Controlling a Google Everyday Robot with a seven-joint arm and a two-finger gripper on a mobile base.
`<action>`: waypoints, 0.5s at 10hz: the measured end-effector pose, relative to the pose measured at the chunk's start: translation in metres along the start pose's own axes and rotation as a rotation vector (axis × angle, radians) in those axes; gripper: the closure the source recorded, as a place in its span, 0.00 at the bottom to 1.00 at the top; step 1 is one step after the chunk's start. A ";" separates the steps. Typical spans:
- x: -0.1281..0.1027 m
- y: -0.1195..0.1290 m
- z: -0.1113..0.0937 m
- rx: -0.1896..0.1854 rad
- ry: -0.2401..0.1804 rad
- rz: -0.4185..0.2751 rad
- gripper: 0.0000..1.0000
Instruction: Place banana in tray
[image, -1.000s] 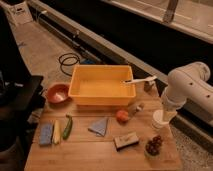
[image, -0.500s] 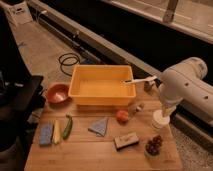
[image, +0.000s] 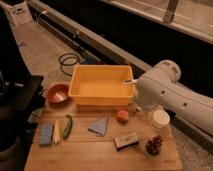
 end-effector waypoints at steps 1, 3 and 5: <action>-0.001 0.000 0.000 0.001 0.000 -0.003 0.35; 0.001 0.001 0.000 -0.002 0.001 0.002 0.35; 0.020 0.010 -0.006 -0.015 0.016 0.002 0.35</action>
